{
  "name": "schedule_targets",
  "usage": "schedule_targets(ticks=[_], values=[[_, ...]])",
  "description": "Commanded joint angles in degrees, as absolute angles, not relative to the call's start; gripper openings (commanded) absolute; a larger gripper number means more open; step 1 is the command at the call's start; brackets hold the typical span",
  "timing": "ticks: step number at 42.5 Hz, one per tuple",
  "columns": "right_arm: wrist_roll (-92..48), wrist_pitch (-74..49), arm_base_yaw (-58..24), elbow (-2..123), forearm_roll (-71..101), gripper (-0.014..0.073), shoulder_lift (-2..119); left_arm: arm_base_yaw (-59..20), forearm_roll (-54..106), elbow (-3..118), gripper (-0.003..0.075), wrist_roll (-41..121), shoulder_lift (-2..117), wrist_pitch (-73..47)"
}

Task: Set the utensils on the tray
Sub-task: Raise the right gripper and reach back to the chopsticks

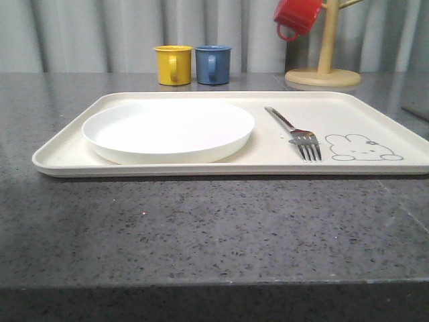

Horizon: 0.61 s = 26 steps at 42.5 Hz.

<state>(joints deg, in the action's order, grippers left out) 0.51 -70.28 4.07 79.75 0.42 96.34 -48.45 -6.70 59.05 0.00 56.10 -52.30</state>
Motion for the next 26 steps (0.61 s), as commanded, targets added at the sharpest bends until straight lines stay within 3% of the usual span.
schedule_targets(ticks=[1,26], values=[[-1.33,-67.92,4.49,80.20,0.49,0.0381,93.84,-48.79,-6.78,60.55,0.0442,-0.53,55.41,-49.01],[-3.83,-63.61,4.30,80.31,2.68,0.0381,96.13,-48.79,-6.78,60.55,0.0442,-0.53,55.41,-49.01]])
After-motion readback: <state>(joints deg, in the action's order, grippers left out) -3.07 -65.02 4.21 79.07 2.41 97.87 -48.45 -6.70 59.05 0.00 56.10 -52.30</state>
